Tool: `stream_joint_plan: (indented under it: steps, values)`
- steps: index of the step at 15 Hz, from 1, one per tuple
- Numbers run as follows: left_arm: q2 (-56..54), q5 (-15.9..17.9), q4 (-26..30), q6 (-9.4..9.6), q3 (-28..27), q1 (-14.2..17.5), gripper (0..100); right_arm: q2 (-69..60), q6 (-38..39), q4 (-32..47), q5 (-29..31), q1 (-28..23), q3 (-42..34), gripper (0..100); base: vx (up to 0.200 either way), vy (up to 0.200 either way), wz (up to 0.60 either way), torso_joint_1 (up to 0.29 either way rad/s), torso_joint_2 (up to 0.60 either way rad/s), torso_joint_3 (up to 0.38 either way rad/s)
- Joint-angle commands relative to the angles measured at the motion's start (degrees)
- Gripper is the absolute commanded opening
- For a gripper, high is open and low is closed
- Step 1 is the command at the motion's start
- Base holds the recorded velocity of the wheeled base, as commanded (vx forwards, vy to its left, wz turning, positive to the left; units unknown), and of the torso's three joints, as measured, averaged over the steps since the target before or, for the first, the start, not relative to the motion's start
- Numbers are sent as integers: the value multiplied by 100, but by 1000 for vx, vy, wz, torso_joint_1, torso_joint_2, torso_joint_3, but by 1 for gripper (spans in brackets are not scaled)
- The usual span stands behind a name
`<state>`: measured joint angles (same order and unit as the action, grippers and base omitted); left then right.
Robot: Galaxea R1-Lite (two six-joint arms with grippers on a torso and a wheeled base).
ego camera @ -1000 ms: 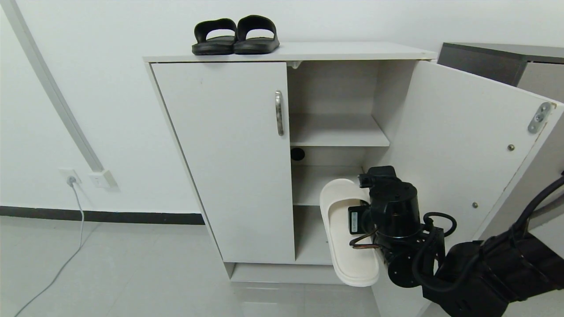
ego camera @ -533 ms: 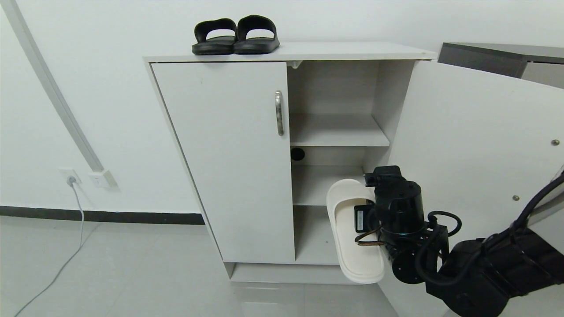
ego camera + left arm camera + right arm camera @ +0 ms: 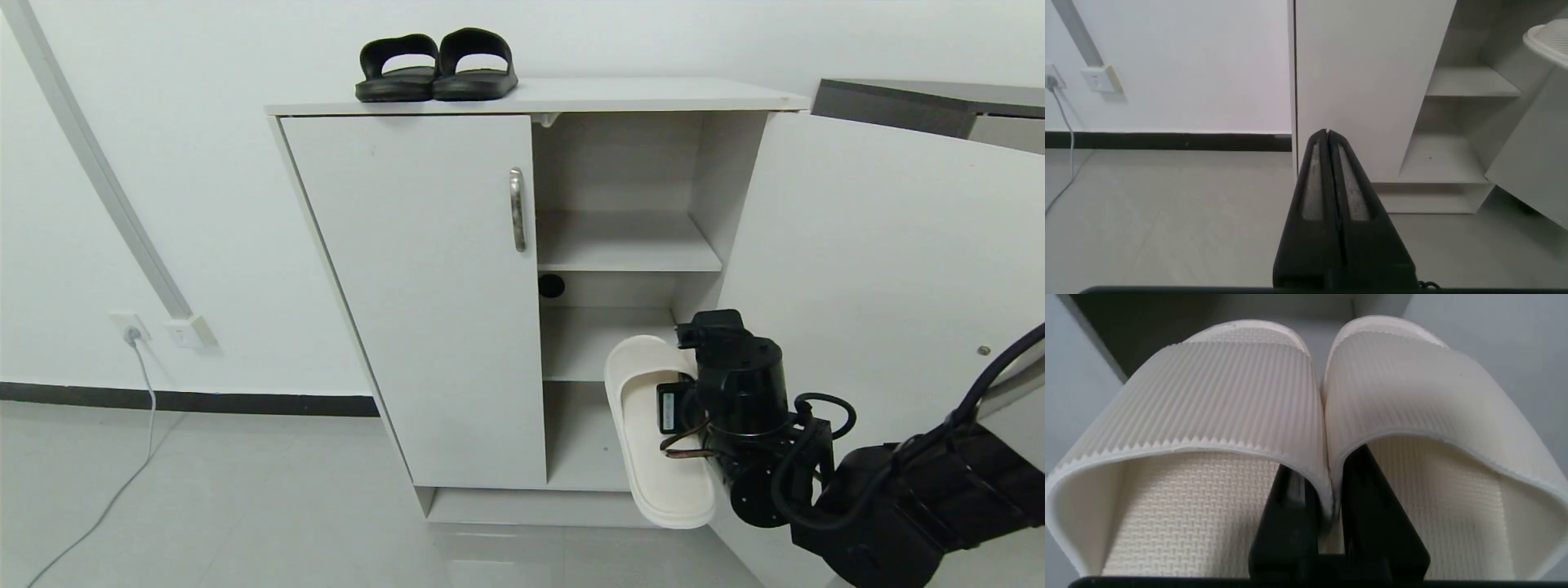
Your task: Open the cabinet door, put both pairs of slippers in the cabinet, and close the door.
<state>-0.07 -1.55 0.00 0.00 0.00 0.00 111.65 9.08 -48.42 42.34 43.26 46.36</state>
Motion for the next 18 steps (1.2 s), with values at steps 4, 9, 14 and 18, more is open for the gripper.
stream_joint_plan:
  steps: [4,9,14,18]
  values:
    - [7,-3,0,0,0,0,0,542,-29,-308,-665,209,303,0,0,0,0,0,0,0]
    - [7,5,0,9,0,0,0,1640,15,-730,-613,174,1015,0,0,0,0,0,0,0]
    - [7,5,0,18,0,0,0,1886,15,-897,-613,68,1182,0,0,0,0,0,0,0]
    - [7,5,0,18,0,0,0,1895,41,-897,-604,24,1200,0,0,0,0,1,6,-155]
